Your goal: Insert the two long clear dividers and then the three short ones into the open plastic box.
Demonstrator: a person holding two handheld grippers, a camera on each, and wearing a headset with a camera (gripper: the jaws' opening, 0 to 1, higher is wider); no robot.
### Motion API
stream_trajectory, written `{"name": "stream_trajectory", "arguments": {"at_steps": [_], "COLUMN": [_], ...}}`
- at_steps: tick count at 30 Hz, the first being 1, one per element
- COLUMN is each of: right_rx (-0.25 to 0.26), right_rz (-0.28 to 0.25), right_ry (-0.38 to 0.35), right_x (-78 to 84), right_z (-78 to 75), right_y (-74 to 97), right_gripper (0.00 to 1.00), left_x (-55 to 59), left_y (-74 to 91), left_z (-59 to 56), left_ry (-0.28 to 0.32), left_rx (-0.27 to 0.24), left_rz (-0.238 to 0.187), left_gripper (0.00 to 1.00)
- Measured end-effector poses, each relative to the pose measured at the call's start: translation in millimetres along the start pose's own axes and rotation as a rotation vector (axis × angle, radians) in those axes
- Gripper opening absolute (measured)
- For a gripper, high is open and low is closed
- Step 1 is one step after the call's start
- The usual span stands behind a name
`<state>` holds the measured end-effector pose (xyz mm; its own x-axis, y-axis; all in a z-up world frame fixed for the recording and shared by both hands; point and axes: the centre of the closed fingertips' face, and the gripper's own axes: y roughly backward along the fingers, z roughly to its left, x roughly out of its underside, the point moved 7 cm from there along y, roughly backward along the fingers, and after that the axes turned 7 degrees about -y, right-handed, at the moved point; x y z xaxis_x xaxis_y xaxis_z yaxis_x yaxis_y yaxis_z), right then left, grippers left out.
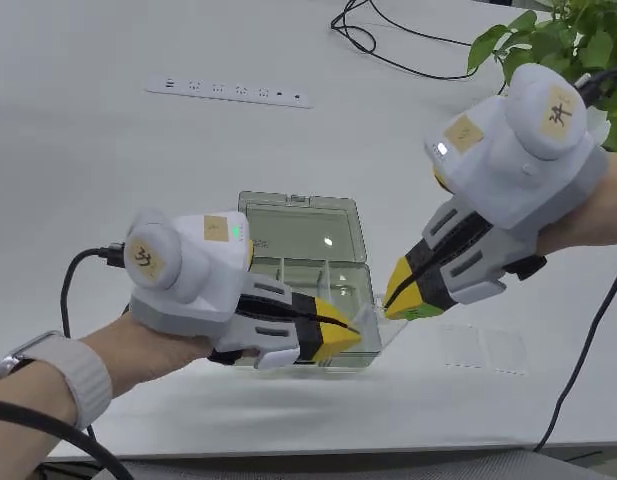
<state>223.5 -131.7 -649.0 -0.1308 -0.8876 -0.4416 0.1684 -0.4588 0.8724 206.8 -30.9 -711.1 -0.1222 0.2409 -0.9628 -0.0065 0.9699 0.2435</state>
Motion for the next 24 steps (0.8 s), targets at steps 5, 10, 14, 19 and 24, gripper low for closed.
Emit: {"name": "stream_trajectory", "arguments": {"at_steps": [5,10,14,19,24], "right_rx": [0.019,0.024,0.018,0.024,0.035], "right_rz": [0.054,0.092,0.093,0.099,0.111], "right_ry": [-0.001,0.052,0.078,0.068,0.055], "right_x": [-6.0,-8.3,-9.1,-10.5,-13.0], "right_z": [-0.1,-0.8,-0.7,-1.2,-0.9], "right_y": [-0.9,-1.5,-3.4,-2.7,-3.4], "right_gripper": [0.02,0.03,0.05,0.03,0.02], "left_x": [0.3,0.3,-1.4,-2.1,-1.9], "left_y": [0.0,1.3,2.5,2.4,2.5], "left_z": [1.2,0.3,1.5,2.1,4.2], "left_ry": [0.015,-0.004,-0.003,0.002,-0.002], "left_rx": [-0.006,-0.019,-0.03,-0.033,-0.042], "left_rz": [0.005,0.011,-0.005,-0.014,-0.01], "left_gripper": [0.0,0.0,0.0,0.0,0.0]}}
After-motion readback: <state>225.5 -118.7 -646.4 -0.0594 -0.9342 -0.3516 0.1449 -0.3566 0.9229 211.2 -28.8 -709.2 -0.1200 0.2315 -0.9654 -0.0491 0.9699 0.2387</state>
